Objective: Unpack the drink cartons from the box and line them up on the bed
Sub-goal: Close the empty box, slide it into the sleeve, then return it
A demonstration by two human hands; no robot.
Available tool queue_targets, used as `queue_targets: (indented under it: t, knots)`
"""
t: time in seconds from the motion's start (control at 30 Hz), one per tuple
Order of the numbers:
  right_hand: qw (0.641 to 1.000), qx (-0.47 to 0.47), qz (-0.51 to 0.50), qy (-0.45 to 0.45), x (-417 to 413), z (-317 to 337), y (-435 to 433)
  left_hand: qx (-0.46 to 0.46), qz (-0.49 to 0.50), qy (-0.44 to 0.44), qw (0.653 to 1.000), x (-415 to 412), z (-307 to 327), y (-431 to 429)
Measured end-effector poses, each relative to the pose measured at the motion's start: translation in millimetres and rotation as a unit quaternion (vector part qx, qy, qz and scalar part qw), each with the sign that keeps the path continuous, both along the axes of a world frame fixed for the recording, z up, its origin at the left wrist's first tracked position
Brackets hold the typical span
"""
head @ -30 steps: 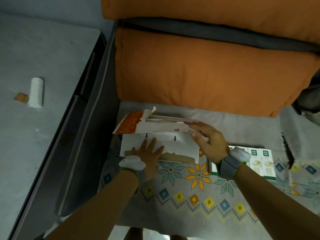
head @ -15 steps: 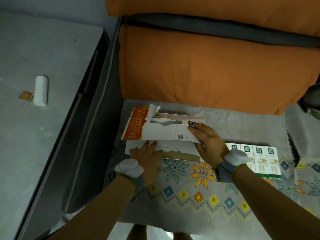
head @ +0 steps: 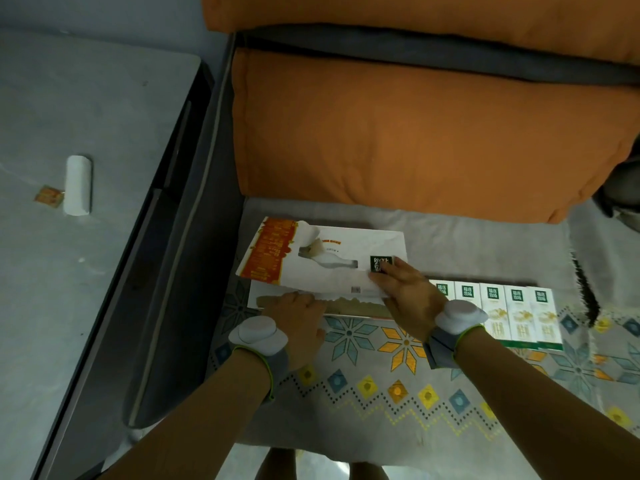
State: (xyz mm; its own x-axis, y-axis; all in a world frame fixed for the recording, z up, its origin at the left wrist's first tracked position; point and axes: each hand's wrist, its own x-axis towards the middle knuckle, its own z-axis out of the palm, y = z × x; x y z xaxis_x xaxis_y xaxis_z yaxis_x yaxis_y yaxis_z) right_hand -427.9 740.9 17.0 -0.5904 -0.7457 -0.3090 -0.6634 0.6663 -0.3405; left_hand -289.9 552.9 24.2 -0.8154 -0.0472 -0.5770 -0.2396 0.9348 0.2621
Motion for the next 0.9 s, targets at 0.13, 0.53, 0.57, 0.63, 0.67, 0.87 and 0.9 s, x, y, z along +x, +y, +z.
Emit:
queue_targets:
  t: [0.13, 0.53, 0.57, 0.63, 0.67, 0.87, 0.9]
  knots:
    - [0.998, 0.049, 0.012, -0.032, 15, -16, 9, 0.009, 0.008, 0.005, 1.0, 2, 3, -1]
    - [0.976, -0.047, -0.201, -0.066, 18, -33, -21, -0.06, 0.211, 0.085, 0.972, -17, -51, -43]
    - [0.976, -0.038, -0.21, -0.051, 19, -34, -25, -0.05, 0.225, 0.08, 0.97, -19, -55, -45]
    - [0.972, -0.009, -0.236, -0.014, 22, -35, -33, -0.04, 0.244, 0.085, 0.965, -22, -61, -47]
    - [0.967, 0.006, -0.254, -0.007, 24, -35, -36, -0.036, 0.253, 0.09, 0.963, -24, -62, -49]
    - [0.945, 0.046, -0.322, -0.038, 27, -45, -43, 0.035, 0.285, 0.078, 0.955, -26, -62, -54]
    - [0.94, 0.051, -0.334, -0.049, 25, -47, -43, 0.055, 0.294, 0.076, 0.951, -25, -62, -56]
